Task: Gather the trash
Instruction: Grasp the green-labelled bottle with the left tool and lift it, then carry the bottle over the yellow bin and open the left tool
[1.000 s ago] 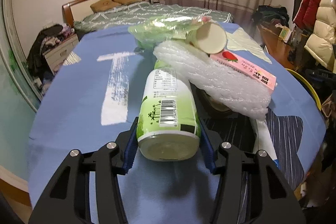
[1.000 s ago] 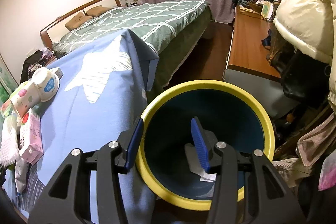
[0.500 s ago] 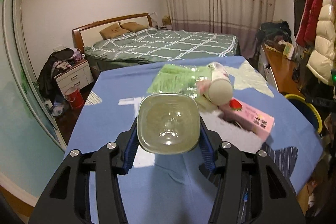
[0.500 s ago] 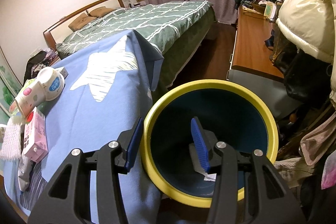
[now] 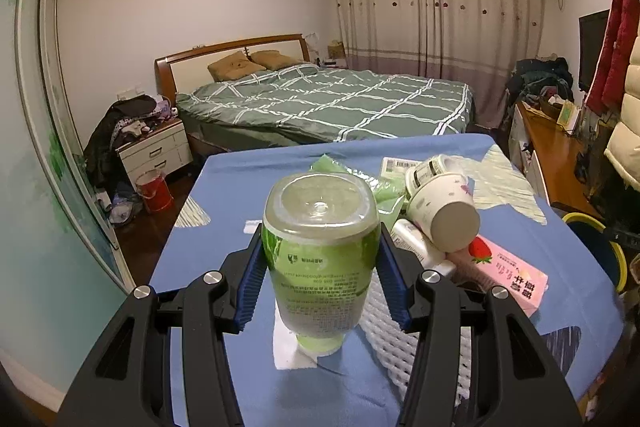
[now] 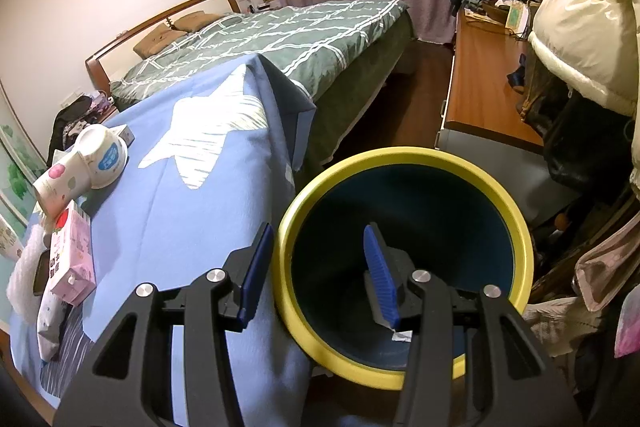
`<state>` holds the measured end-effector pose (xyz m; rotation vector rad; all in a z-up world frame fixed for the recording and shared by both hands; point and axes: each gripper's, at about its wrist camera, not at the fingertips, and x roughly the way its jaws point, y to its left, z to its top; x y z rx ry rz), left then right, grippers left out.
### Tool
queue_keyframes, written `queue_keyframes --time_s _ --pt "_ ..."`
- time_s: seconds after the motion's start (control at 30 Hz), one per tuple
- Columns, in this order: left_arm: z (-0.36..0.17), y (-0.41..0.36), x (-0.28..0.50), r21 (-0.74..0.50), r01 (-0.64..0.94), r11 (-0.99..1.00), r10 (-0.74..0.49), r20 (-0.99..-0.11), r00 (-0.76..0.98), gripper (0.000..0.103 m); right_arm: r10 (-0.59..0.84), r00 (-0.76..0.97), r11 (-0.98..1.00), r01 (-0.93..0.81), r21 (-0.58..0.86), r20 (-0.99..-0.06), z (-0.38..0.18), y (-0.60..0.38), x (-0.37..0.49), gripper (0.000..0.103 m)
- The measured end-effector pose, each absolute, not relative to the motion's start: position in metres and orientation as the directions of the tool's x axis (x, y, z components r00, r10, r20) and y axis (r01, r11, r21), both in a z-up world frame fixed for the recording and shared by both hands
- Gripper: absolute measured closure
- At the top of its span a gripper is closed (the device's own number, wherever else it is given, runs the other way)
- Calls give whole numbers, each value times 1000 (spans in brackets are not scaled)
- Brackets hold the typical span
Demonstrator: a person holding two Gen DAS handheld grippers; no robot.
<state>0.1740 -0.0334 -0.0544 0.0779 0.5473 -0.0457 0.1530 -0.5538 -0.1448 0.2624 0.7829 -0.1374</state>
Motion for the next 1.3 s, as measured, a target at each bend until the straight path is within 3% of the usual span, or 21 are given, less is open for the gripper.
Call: queue_keyframes --time_s 0.33,0.7,0.97,1.23,1.3 --pt "0 -72 149 87 167 982 -111 -452 885 51 -14 731 956 211 206 -682 -133 -557 133 58" --pt "28 -227 146 36 546 837 -473 -456 754 51 -83 783 940 267 212 -617 -110 -588 81 58" --pt "-9 -370 164 -12 695 719 -593 -531 605 51 -136 786 918 330 222 -603 -112 -618 51 58" --pt "-73 -467 191 -42 723 689 -582 -626 519 51 -147 761 895 374 242 -632 -131 -640 42 58" --pt "-89 -481 194 -25 710 704 -552 -648 524 42 -148 756 890 383 247 -638 -134 -645 41 58"
